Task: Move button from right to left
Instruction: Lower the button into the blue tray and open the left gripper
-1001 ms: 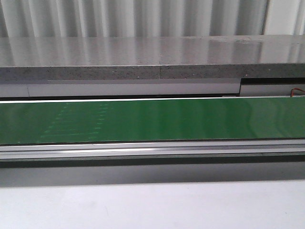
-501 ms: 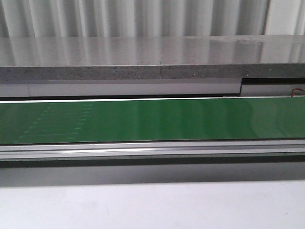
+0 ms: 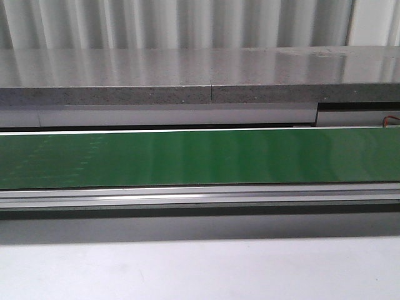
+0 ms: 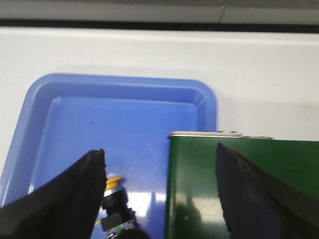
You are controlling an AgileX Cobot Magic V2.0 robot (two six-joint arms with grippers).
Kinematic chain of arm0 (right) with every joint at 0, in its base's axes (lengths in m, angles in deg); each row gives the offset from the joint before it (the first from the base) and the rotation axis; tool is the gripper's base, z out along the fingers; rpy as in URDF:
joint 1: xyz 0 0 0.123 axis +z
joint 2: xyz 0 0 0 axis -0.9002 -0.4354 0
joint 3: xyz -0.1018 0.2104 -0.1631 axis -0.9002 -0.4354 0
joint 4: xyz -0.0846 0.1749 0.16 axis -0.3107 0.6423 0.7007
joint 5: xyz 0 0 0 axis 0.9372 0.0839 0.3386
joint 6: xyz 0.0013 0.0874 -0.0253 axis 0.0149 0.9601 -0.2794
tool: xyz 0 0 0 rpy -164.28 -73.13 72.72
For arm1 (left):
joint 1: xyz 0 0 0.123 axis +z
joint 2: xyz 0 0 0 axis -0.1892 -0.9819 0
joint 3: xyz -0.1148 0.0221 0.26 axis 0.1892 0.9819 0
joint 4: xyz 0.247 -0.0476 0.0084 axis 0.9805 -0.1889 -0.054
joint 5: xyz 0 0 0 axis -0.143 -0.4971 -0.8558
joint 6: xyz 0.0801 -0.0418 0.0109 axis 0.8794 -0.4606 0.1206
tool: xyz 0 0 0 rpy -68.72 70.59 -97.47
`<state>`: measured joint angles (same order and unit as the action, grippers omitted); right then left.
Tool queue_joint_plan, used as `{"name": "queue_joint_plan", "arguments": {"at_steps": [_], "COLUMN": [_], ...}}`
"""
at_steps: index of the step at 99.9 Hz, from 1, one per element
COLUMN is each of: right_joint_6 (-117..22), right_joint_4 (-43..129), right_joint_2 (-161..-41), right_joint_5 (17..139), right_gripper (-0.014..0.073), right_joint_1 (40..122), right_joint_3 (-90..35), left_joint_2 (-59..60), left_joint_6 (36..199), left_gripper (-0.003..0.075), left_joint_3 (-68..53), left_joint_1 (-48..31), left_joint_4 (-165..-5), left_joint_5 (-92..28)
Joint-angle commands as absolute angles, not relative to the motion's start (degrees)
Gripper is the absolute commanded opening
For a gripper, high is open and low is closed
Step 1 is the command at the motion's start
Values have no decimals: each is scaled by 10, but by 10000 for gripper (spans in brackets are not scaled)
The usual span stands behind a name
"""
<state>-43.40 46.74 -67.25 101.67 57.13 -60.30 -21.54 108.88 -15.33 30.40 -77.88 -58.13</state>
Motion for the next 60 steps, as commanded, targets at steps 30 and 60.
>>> {"name": "queue_joint_plan", "arguments": {"at_steps": [30, 60], "right_joint_6": [-438, -438], "right_joint_4": [473, 473], "right_joint_2": [-674, -674], "right_joint_5": [979, 979], "right_gripper": [-67, -67], "right_joint_1": [572, 572], "right_joint_3": [-586, -586], "left_joint_2": [20, 218], "left_joint_6": [1087, 1087], "left_gripper": [461, 262], "left_joint_3": [-50, 92], "left_joint_1": [204, 162], "left_joint_4": [-826, -857], "left_joint_5": [-524, -493]}}
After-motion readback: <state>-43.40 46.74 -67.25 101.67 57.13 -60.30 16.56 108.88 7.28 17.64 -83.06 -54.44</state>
